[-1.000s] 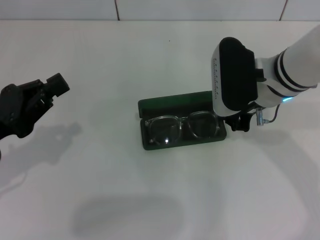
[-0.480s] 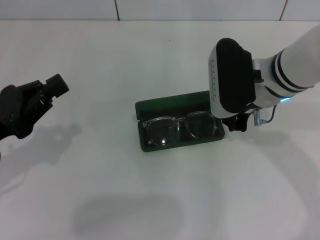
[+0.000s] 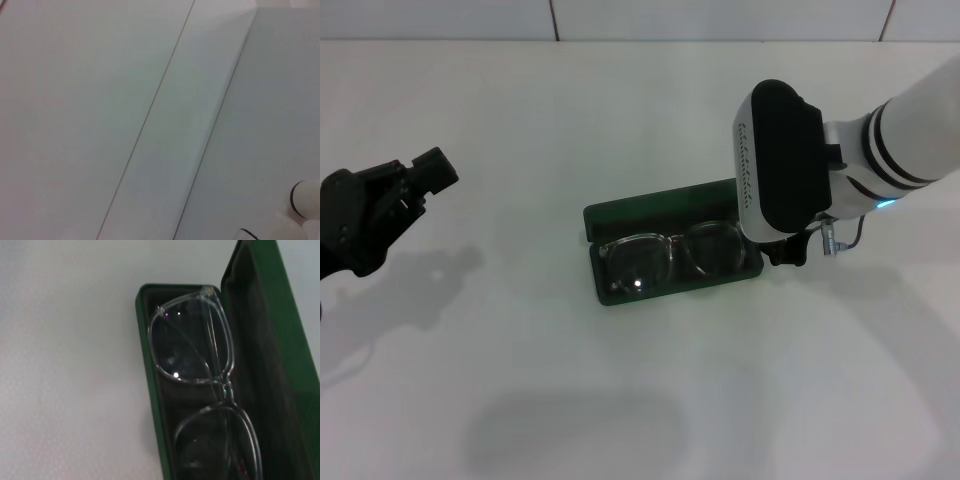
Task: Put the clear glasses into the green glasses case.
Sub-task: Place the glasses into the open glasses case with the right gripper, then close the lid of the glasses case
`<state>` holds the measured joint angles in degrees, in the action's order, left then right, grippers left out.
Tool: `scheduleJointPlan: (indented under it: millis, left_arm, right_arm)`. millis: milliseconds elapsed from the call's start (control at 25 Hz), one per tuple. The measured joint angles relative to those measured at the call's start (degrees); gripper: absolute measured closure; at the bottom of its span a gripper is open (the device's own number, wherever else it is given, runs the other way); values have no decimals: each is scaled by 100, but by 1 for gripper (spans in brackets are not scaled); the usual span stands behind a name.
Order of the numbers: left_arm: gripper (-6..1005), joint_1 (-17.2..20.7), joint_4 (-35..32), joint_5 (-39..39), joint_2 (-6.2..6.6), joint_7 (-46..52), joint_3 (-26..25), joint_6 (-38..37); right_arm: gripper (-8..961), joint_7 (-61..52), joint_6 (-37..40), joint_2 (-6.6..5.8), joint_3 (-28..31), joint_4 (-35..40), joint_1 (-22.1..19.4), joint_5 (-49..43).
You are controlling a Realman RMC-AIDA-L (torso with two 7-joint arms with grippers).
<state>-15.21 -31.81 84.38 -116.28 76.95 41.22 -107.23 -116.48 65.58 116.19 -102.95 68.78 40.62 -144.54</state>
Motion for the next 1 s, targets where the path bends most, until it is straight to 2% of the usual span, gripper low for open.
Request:
scheduleJointPlan:
  millis: [600, 800, 1000]
  left_arm:
    - [942, -9, -1, -42, 3, 37, -6, -128]
    - [942, -54, -37, -39, 35, 95, 0, -134]
    - [943, -80, -166, -47, 118, 295, -25, -141]
  right_arm:
    - [905, 99, 178, -30, 105, 1742, -1164, -221]
    - [904, 60, 651, -21, 780, 2507, -1682, -47]
    - [902, 63, 802, -53, 2034, 2995, -2162, 906]
